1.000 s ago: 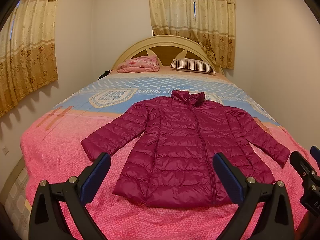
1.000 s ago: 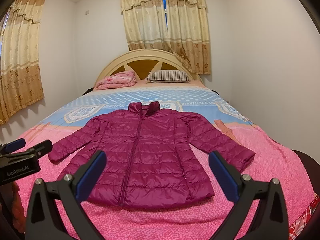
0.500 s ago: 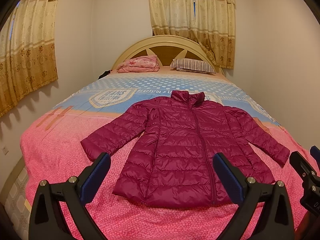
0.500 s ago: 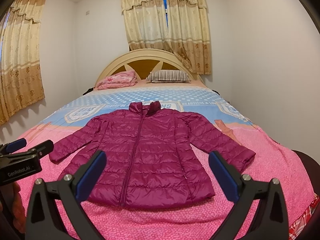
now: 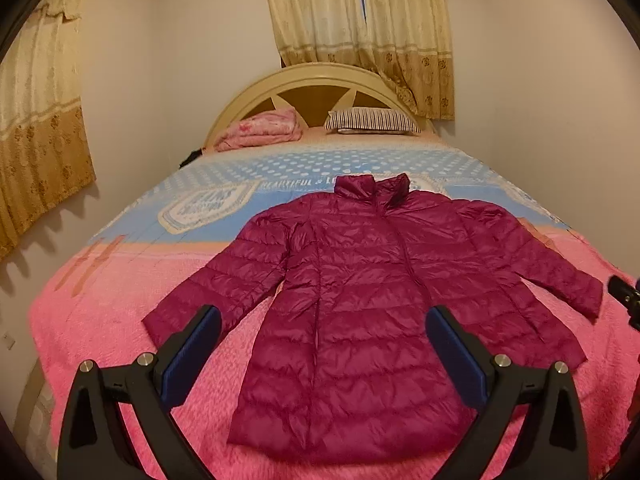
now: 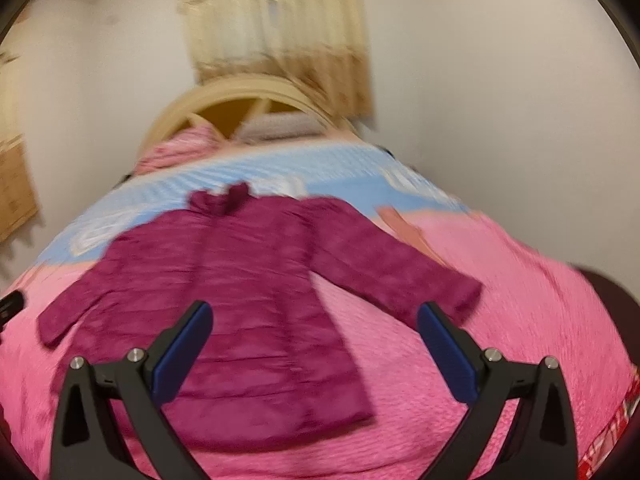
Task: Fold large clothes
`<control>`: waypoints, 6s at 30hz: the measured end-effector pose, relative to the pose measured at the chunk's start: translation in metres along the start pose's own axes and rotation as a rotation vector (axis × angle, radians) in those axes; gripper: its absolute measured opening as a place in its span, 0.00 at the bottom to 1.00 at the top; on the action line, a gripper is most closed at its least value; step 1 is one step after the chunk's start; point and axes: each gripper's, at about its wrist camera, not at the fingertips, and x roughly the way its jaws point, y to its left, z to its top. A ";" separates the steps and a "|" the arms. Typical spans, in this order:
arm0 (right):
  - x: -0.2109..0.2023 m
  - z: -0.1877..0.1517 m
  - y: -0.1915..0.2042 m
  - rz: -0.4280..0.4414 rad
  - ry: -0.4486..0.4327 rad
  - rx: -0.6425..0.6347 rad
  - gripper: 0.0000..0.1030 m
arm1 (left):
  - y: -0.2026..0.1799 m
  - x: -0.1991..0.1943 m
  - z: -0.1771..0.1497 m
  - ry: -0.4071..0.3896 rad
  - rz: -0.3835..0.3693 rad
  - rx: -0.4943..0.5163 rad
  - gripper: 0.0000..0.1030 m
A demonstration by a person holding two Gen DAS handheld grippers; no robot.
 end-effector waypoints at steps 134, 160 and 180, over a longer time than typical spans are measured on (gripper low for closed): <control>0.209 -0.002 0.041 0.311 0.319 -0.284 0.87 | -0.001 0.233 0.051 0.141 0.144 0.172 0.83; 0.368 0.082 0.077 0.278 0.300 -0.113 0.57 | -0.014 0.350 0.037 0.317 0.079 -0.041 0.96; 0.362 0.115 0.080 0.270 0.201 -0.076 0.61 | -0.020 0.355 0.033 0.313 0.117 -0.039 0.99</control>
